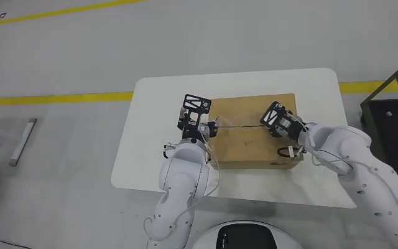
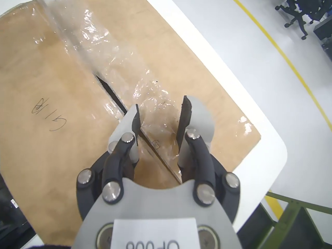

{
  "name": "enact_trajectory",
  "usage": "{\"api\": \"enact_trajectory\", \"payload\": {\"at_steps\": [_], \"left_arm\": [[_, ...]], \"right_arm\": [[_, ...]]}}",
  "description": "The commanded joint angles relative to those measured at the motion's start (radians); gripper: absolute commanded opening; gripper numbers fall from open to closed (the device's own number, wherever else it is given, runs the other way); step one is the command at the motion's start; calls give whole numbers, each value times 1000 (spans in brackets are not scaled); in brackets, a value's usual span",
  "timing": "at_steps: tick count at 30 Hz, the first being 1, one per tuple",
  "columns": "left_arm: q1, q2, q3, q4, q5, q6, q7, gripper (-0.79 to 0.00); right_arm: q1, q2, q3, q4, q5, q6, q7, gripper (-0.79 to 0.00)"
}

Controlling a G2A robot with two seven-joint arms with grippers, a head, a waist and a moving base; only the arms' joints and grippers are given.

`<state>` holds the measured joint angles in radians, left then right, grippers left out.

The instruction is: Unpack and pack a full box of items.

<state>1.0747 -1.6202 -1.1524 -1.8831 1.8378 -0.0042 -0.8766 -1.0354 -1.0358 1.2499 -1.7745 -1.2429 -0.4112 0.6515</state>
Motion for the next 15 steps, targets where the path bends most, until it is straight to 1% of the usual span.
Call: {"api": "enact_trajectory", "payload": {"at_steps": [1,6,15], "left_arm": [[1,0,-1,-1,0,0,2,0],[7,0,-2,-1,-3,1,4,0],[8,-2,0,7,-13,1,10,0]], "right_arm": [[6,0,-1,9,-6,-4,-2,-785],[7,0,7,3,-14,-10,-3,-785],[-28,9,44,-52,-48,-45,9,-785]]}}
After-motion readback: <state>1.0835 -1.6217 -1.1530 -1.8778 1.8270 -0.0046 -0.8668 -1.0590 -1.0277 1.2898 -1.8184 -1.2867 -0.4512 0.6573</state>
